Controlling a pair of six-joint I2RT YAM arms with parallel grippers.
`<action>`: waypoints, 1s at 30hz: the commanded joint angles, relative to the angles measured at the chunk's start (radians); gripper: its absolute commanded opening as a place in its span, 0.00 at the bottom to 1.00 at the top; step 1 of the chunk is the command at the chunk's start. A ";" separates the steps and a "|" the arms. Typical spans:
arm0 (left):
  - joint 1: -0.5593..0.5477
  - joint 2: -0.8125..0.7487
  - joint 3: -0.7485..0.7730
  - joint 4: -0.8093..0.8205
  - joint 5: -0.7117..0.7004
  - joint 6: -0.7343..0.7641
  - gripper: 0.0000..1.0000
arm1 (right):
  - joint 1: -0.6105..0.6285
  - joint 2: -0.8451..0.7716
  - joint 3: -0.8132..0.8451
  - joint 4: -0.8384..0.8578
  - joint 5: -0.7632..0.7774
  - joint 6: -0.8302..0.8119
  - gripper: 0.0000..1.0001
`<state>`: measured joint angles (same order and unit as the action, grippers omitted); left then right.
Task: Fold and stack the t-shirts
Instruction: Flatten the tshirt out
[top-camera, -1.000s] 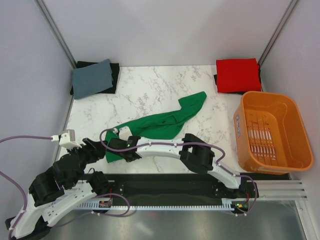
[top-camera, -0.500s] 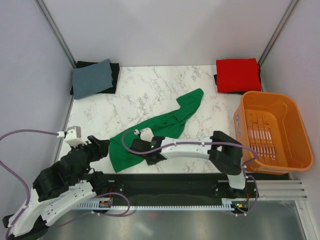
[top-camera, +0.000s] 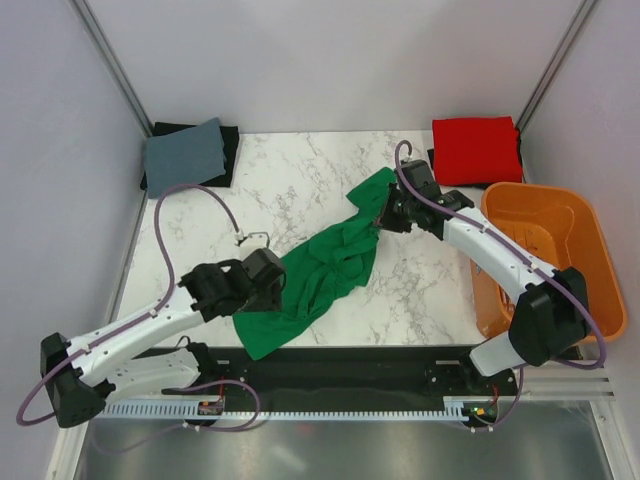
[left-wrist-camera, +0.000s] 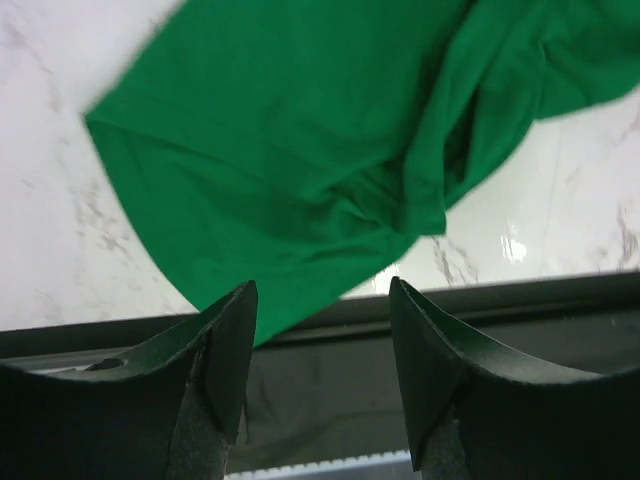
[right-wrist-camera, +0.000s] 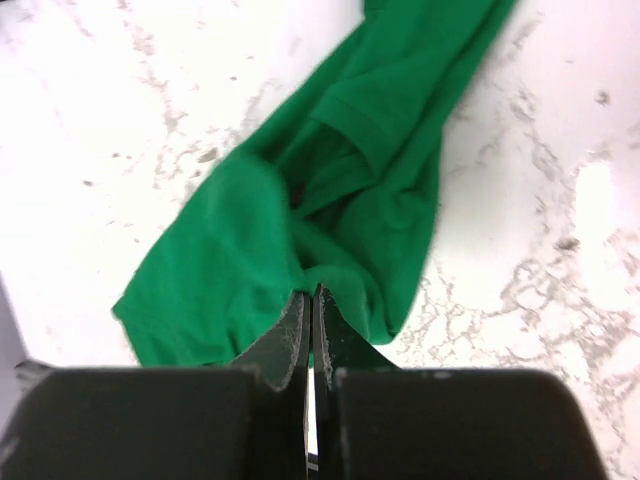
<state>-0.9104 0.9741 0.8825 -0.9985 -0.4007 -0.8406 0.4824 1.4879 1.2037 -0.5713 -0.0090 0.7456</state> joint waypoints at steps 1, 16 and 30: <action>-0.063 0.020 -0.039 0.038 0.152 -0.100 0.63 | -0.021 -0.009 0.024 0.017 -0.152 -0.054 0.00; -0.211 -0.095 -0.300 0.064 0.295 -0.307 0.60 | -0.564 -0.138 0.080 -0.093 -0.305 -0.140 0.00; -0.331 0.151 -0.266 0.274 0.295 -0.275 0.59 | -0.571 -0.181 0.000 -0.099 -0.378 -0.157 0.00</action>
<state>-1.2186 1.0618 0.5545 -0.8371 -0.0948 -1.0859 -0.0879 1.3251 1.2072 -0.6743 -0.3561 0.6086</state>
